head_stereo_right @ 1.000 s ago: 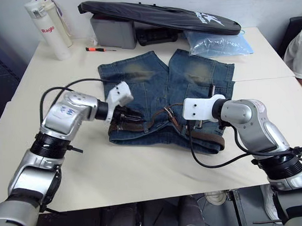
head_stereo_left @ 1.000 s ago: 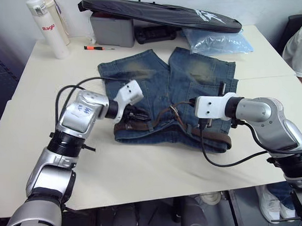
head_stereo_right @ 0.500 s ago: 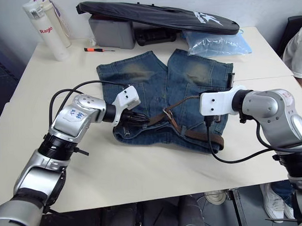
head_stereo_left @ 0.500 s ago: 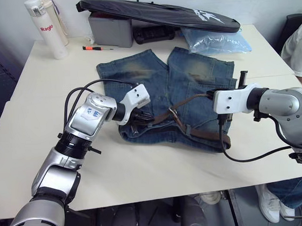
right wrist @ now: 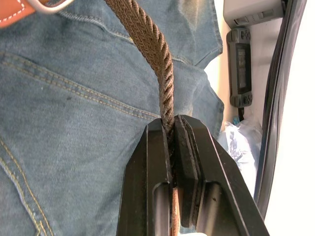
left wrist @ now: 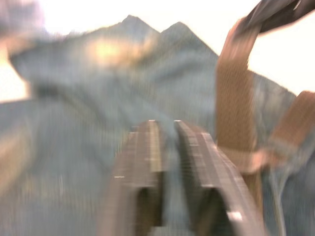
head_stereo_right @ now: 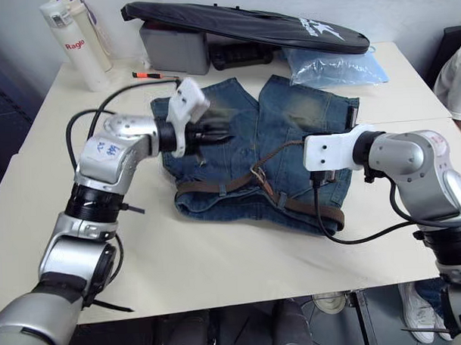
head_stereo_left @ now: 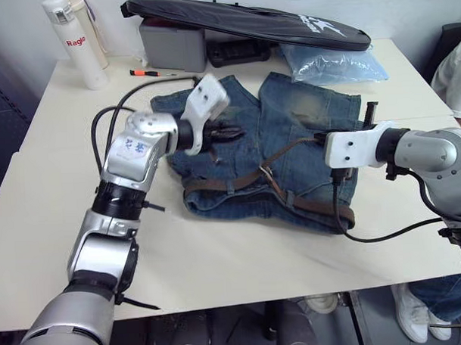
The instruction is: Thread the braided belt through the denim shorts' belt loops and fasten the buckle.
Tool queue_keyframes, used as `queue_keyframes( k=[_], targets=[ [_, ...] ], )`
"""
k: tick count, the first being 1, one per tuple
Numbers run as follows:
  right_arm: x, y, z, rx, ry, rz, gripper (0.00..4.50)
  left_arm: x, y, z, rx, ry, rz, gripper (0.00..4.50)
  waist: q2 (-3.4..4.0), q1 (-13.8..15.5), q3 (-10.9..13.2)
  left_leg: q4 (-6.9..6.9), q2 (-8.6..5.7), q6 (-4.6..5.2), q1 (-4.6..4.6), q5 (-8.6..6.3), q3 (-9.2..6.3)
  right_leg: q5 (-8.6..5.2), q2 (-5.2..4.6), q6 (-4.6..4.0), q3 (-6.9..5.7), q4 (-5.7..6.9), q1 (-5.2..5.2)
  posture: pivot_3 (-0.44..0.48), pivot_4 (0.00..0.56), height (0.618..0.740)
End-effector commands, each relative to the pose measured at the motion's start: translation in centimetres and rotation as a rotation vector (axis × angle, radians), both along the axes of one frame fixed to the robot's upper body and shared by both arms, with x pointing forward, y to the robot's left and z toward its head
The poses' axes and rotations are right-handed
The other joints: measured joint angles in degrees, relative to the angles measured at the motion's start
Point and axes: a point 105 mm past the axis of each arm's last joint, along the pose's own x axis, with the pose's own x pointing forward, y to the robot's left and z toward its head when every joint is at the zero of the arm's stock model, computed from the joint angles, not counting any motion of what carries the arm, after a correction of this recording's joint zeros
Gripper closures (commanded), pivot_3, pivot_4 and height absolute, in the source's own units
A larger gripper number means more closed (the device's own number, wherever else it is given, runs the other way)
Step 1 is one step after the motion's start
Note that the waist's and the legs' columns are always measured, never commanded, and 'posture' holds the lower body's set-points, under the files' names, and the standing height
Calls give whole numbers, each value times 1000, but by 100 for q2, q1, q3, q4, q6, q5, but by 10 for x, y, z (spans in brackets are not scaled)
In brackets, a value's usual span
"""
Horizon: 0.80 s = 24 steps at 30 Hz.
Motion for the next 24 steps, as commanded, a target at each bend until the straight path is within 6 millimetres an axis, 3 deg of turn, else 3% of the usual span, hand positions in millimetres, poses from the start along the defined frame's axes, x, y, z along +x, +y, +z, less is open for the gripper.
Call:
queue_keyframes(
  k=[1, 3, 4, 11, 23, 24],
  targets=[
    [-2, 4, 15, 8, -48, 3, 4500, -11, -21, 15, 8, -66, -68, 940, 0, -2, 0, 0, 0, 0, 0, 0, 0, 0, 0, 0, 0, 1, 0, 0, 150, 740],
    [-2, 4, 14, 16, -46, -3, 4500, -11, -33, 12, 28, -76, -78, 71, 0, -2, 0, -1, 0, 0, 1, 0, 0, 0, 0, 0, 0, 0, 0, 0, 150, 740],
    [-2, 5, 14, 19, -44, -5, 4500, -9, -37, 10, 43, -90, -65, 9, 0, -2, 0, -1, 0, 0, 1, 0, 0, 0, 0, 0, 0, 0, 0, 0, 150, 740],
    [-5, 6, 12, 43, -37, -18, 4500, 15, -40, -13, 128, -37, 60, 9, 0, 2, 0, -1, 0, 0, 1, 0, 0, 0, 0, 0, 0, -1, 0, 0, 150, 740],
    [-6, 5, 12, 67, -39, -36, 4500, 14, -56, -13, 136, -87, 25, 9, 0, 45, 0, -2, -1, 0, 1, 0, 0, 0, 0, 0, 0, -2, 0, 0, 150, 740],
    [-6, 5, 12, 69, -38, -37, 4500, 16, -55, -13, 136, -102, 40, 261, 0, 48, 0, -2, -1, 0, 0, 0, 0, 0, 0, 0, 0, -2, 0, 0, 150, 740]
  ],
)
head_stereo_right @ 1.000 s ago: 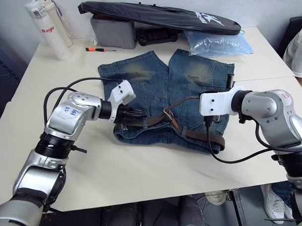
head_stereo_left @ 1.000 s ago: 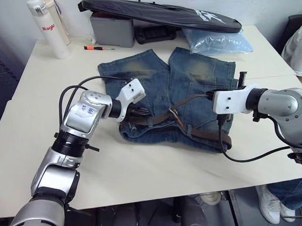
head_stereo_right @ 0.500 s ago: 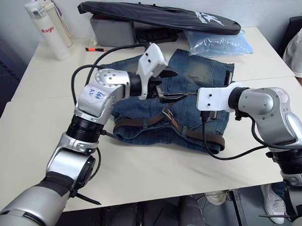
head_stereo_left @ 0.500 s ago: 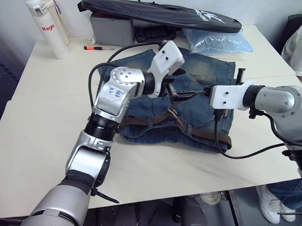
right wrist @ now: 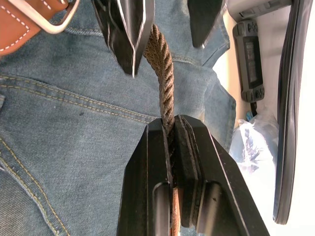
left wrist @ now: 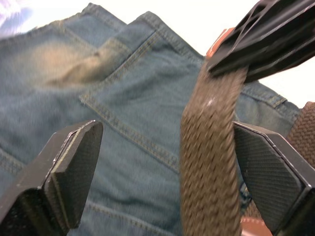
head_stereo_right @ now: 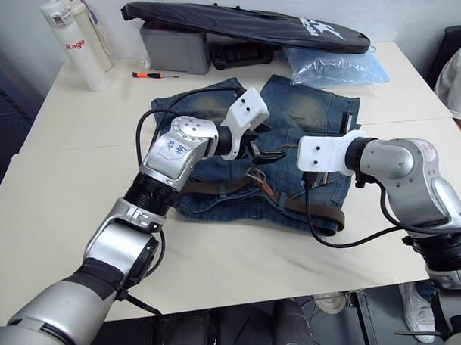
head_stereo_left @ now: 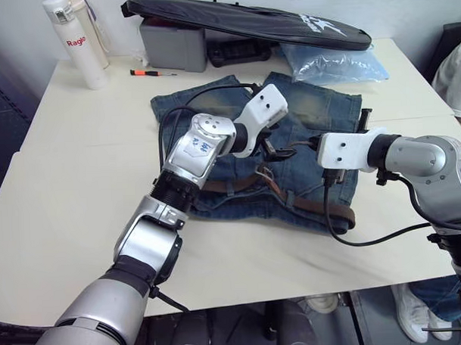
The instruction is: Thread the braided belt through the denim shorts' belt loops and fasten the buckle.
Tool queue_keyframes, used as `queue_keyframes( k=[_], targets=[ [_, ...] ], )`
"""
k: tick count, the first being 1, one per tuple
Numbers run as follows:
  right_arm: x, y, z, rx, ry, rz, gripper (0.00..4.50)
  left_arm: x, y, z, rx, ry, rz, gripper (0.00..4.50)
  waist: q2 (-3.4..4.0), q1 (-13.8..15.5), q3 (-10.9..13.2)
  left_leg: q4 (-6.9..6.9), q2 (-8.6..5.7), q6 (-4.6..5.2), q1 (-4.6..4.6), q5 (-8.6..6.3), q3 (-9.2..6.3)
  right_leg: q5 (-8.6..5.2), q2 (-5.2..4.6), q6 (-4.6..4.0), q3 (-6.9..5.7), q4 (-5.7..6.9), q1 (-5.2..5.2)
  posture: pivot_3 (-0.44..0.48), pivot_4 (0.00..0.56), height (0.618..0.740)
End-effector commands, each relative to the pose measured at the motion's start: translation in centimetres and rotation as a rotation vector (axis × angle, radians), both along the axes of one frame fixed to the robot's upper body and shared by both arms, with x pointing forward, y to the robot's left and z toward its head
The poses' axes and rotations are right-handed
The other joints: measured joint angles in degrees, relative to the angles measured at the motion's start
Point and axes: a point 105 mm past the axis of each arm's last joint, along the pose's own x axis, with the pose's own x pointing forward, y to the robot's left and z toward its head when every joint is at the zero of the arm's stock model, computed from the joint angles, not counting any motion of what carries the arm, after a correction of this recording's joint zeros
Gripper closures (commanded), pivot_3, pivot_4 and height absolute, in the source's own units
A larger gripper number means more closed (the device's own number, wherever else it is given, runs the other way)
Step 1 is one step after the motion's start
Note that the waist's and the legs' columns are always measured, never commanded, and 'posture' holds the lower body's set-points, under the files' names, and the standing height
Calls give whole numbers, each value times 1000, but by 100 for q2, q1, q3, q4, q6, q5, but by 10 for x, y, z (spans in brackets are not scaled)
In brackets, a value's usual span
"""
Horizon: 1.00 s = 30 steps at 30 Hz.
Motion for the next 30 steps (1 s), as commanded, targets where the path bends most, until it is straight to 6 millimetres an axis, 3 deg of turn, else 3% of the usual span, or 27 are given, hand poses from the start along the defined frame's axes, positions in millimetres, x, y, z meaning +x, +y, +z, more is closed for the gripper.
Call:
queue_keyframes(
  k=[1, 2, 5, 10, 14, 16, 18, 24, 30],
  targets=[
    [-2, 0, 15, 24, -58, -4, 4500, 4, -4, 15, -17, -82, 14, 551, 0, 12, 0, 0, 0, 0, 0, 0, 0, 0, 0, 0, 0, 0, 0, 0, 150, 740],
    [-2, 0, 15, 26, -58, -3, 4500, 5, -3, 9, 2, -88, 18, 801, 0, 17, 0, 0, 0, 0, 1, 0, 0, 0, 0, 0, 0, 0, 0, 0, 150, 740],
    [-1, 1, 16, 30, -60, -5, 4500, 5, -4, -2, 31, -84, 2, 2155, 0, 34, 0, 0, 0, 0, 0, 0, 0, 0, 0, 0, 0, 0, 0, 0, 150, 740],
    [1, 1, 16, 42, -53, -7, 4500, 2, -8, 2, -9, -65, -20, 4461, 0, 38, 0, 1, 0, 0, 0, 0, 1, 0, 0, 0, 0, 0, 0, 0, 150, 740],
    [-1, 4, 19, 133, -14, -14, 4500, 5, -6, 5, -30, -49, -12, 4461, 0, 38, 0, 1, 0, 0, 0, 0, 0, 0, 0, 0, 0, 0, 0, 0, 150, 740],
    [-3, 5, 23, 179, -3, -16, 3654, 8, -2, 6, -40, -38, 2, 4500, 0, 40, 0, 1, 0, 0, 0, 0, 0, 0, 0, 0, 0, 0, 0, 0, 150, 740],
    [-7, 4, 24, 219, 42, -15, 3102, 11, 4, 5, -59, -12, 26, 4500, 0, 41, 0, 0, 0, 0, 0, 0, 0, 0, 0, 0, 0, 0, 0, 0, 150, 740],
    [-29, 4, 19, 312, 197, -8, 146, 31, 44, -6, -181, 187, 212, 4500, 0, 45, 0, 0, 0, 0, 0, 0, -1, 0, 0, 0, -1, 2, 0, 0, 150, 740],
    [-36, 20, -5, 333, 263, 4, 60, 38, 67, 1, -333, 312, 328, 4500, 0, 37, 0, 0, 0, 0, 0, 0, -2, 0, 0, 0, 0, 3, 0, 0, 150, 740]
  ],
)
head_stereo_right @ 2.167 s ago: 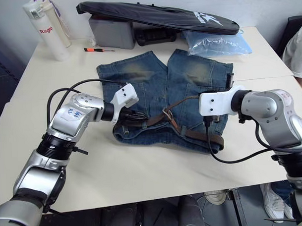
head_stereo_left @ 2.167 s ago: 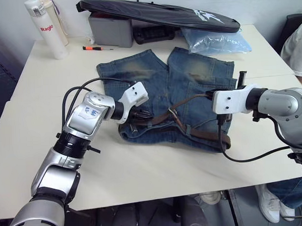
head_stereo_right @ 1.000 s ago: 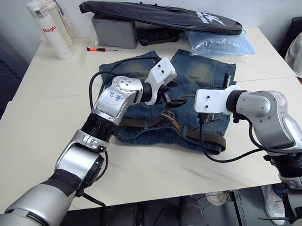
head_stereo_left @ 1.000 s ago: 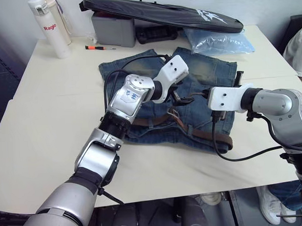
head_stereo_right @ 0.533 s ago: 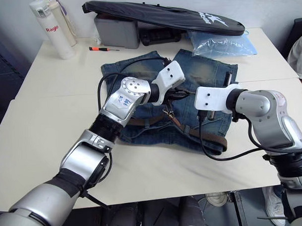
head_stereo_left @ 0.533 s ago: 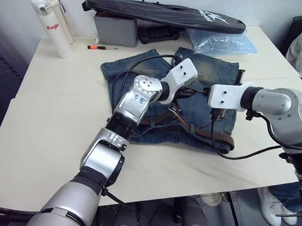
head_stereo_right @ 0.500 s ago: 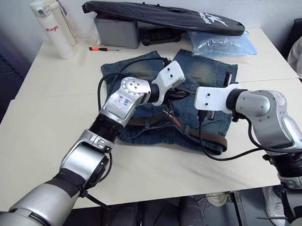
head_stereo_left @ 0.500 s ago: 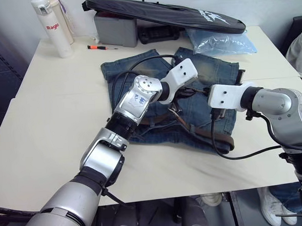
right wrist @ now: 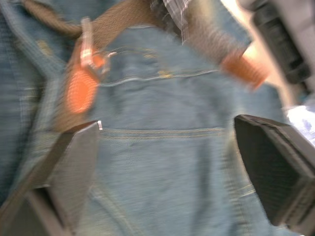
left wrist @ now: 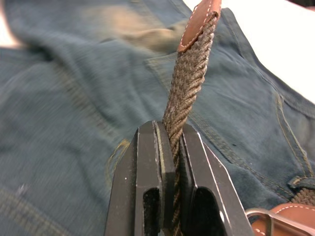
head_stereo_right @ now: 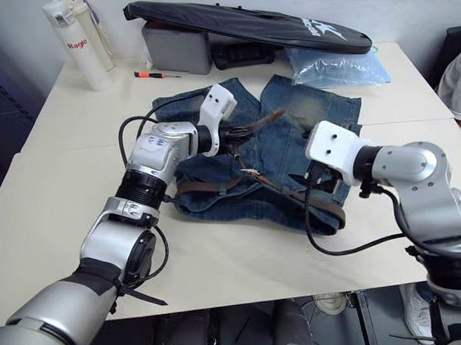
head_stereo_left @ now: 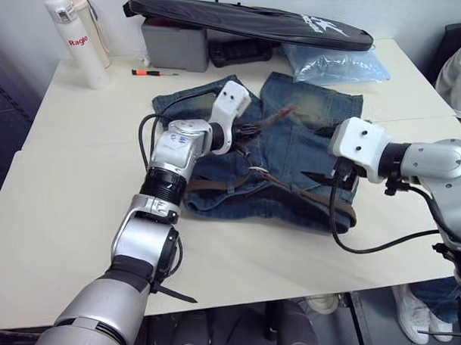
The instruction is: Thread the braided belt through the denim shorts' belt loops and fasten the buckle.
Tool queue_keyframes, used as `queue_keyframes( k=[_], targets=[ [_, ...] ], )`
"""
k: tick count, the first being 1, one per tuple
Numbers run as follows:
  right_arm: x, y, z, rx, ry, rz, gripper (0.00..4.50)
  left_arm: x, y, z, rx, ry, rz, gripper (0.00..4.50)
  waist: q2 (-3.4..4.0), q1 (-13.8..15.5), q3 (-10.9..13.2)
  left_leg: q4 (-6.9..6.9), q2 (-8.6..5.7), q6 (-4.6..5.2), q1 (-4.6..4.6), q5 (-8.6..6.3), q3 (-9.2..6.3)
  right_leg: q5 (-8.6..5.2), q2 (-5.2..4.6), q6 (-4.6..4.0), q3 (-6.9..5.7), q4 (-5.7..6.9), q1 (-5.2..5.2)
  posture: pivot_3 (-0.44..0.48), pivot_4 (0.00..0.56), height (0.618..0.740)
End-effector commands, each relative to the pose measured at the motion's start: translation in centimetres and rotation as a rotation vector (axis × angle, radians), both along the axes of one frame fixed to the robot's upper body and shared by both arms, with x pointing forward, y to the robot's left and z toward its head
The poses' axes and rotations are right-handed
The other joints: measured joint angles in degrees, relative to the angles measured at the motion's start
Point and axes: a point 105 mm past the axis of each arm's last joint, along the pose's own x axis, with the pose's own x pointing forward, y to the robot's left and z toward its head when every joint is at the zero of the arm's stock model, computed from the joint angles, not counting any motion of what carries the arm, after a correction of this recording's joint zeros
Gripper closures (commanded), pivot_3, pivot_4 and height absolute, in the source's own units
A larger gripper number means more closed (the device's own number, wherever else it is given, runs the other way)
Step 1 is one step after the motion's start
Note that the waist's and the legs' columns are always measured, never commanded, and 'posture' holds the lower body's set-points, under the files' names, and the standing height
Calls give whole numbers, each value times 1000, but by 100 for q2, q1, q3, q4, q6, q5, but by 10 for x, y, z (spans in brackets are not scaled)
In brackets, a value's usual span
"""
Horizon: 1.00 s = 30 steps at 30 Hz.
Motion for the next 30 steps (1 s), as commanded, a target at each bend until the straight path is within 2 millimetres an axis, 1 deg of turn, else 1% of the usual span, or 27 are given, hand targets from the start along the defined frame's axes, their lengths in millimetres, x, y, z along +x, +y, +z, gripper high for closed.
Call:
queue_keyframes(
  k=[1, 3, 6, 7, 8, 9, 12, 13, 14, 15, 16, 17, 20, 21, 24, 30],
  targets=[
    [-5, 13, -2, 11, -16, 21, 60, 1, 9, 21, -127, 18, 53, 4500, 0, -2, 0, 0, 0, 0, 0, 0, 0, 0, 0, 0, 0, 0, 0, 0, 150, 740],
    [-3, 17, -8, 58, 7, -2, 60, 1, 15, 25, -198, 57, 86, 4500, 0, -12, 0, 0, 0, 0, 0, 0, 0, 0, 0, 0, 0, 1, 0, 0, 150, 740],
    [8, 21, -6, 204, 42, -73, 60, -3, 18, 28, -261, 99, 98, 4500, 0, -22, 0, 0, 0, 0, 1, 0, -1, 0, 0, 0, 0, 3, 0, 0, 150, 740],
    [9, 23, -6, 248, 65, -79, 288, -5, 17, 28, -271, 107, 97, 4500, 0, -28, 0, 0, 0, 0, 2, 0, -1, 0, 0, 0, 0, 4, 0, 0, 150, 740],
    [8, 26, -7, 278, 93, -68, 763, -8, 16, 27, -268, 108, 93, 4500, 0, -25, 0, 0, 0, 0, 2, 0, -1, 0, 0, 0, 0, 4, 0, 0, 150, 740],
    [7, 28, -8, 294, 111, -58, 975, -10, 16, 27, -265, 107, 90, 4500, 0, -22, 0, 0, 0, 0, 1, 0, 0, 0, 0, 0, 0, 4, 0, 0, 150, 740],
    [18, 26, -1, 430, 119, -125, 2102, -16, 12, 27, -290, 125, 86, 4500, 0, -16, 0, 0, 0, 0, 2, 0, -1, 0, 0, 0, 0, 3, 1, 0, 150, 740],
    [23, 25, 2, 482, 130, -148, 2555, -18, 10, 27, -302, 134, 83, 4500, 0, -14, 0, 1, 0, 0, 2, 0, -1, 0, 0, 0, 0, 5, 1, 0, 150, 740],
    [26, 26, 3, 514, 139, -161, 3105, -20, 9, 27, -308, 139, 81, 4500, 0, -12, 0, 3, 0, -1, 2, 0, -1, 0, 0, 0, 0, 7, 0, 0, 150, 740],
    [29, 27, 2, 565, 171, -170, 3488, -22, 7, 28, -317, 145, 76, 4500, 0, -8, 0, 3, 0, -1, 2, 0, -1, 0, 0, 0, 0, 8, 1, 0, 150, 740],
    [30, 28, 2, 596, 194, -175, 4076, -23, 6, 28, -322, 149, 74, 4500, 0, -10, 0, 3, 0, -1, 2, 0, -1, 0, 0, 0, 0, 8, 1, 0, 150, 740],
    [31, 29, 1, 616, 210, -178, 4453, -24, 5, 29, -325, 151, 73, 4500, 0, -10, 0, 2, 0, -1, 2, 0, -1, 0, 0, -1, 0, 7, 1, 0, 150, 740],
    [34, 37, -14, 670, 336, -167, 4453, -30, -1, 34, -399, 200, 51, 4500, 0, -18, 0, 0, 0, -1, 3, 0, -1, 0, 0, -1, 1, 6, 0, 0, 150, 740],
    [31, 45, -22, 697, 419, -145, 4453, -33, -4, 35, -395, 202, 38, 4500, 0, -23, 0, 0, 0, -1, 2, 0, -1, 0, 0, 0, 1, 5, 0, 0, 150, 740],
    [20, 60, -41, 739, 569, -107, 4453, -37, -8, 34, -367, 197, 23, 4500, 0, -43, 0, -2, 0, -1, 3, 0, -1, 0, 1, -1, 0, 7, 0, 0, 150, 740],
    [9, 72, -71, 693, 658, -96, 4453, -40, -6, 27, -372, 246, 34, 4500, 1, -102, 0, -3, 0, -1, 4, 0, -1, 0, 0, -1, 1, 6, 0, 0, 150, 740]
  ],
)
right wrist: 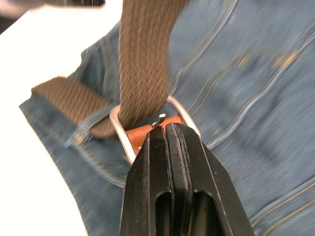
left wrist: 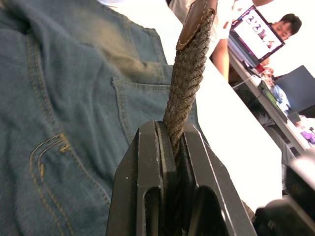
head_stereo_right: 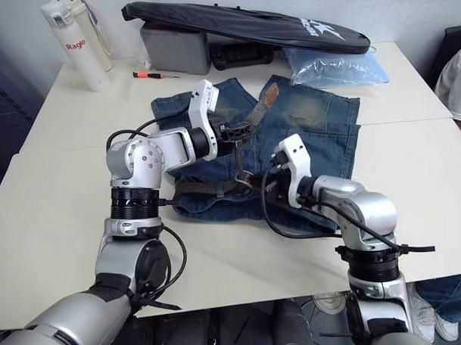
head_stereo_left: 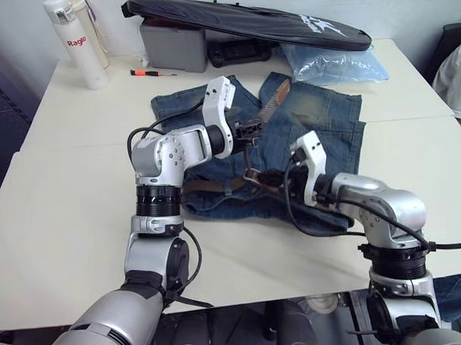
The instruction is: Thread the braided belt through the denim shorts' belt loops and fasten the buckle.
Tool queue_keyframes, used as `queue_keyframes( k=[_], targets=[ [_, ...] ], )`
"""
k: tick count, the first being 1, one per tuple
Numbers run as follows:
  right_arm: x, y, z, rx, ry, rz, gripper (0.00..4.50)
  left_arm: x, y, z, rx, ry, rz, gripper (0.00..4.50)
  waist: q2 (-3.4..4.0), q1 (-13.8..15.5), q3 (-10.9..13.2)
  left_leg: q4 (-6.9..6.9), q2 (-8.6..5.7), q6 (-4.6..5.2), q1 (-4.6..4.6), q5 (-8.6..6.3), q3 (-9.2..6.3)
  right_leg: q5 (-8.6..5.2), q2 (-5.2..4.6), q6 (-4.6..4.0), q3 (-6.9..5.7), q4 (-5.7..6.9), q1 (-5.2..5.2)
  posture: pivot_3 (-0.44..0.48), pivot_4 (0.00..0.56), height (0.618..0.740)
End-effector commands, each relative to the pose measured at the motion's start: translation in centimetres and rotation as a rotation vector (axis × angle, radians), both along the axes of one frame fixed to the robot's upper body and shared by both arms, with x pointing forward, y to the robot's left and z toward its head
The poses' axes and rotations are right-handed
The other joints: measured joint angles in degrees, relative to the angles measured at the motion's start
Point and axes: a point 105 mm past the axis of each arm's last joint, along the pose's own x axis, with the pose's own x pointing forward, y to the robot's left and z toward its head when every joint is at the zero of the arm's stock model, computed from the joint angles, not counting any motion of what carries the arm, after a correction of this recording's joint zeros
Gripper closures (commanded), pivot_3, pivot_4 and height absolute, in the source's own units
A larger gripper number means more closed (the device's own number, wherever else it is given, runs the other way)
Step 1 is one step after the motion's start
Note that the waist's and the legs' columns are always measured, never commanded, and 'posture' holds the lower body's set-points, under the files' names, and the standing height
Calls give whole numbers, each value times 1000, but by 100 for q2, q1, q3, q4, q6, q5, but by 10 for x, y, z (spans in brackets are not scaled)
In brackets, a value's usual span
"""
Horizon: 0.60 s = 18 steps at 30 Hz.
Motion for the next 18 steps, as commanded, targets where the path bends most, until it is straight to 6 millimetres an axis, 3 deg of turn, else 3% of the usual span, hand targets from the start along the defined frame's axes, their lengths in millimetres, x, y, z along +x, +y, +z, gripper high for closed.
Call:
queue_keyframes(
  k=[1, 6, 13, 18],
  targets=[
    [-9, 8, -12, -41, 11, 59, 4453, -8, -2, 13, -39, -26, -28, 4500, 0, -37, 0, 0, 0, 0, 0, 0, 0, 0, 0, 0, 0, 0, 0, 0, 150, 740],
    [-13, 1, -44, -251, 9, 96, 4453, -7, 10, 13, -106, 37, -8, 4500, 0, -55, 0, -1, 0, 0, 2, 0, 0, 0, 0, 0, 2, -1, 0, 0, 150, 740],
    [-6, 0, -52, -379, -56, 144, 4453, -16, 12, -5, -174, 195, -4, 4500, -5, -44, -3, 0, 0, 0, 11, 0, -1, 0, -1, 0, 1, -2, 11, 0, 150, 740],
    [-4, 10, -52, -399, -55, 209, 4453, -28, 1, -2, -227, 213, -55, 4500, -8, -51, -5, 1, 0, 0, 15, 0, -1, 0, -1, 0, 2, 0, 15, 0, 150, 740]
  ],
)
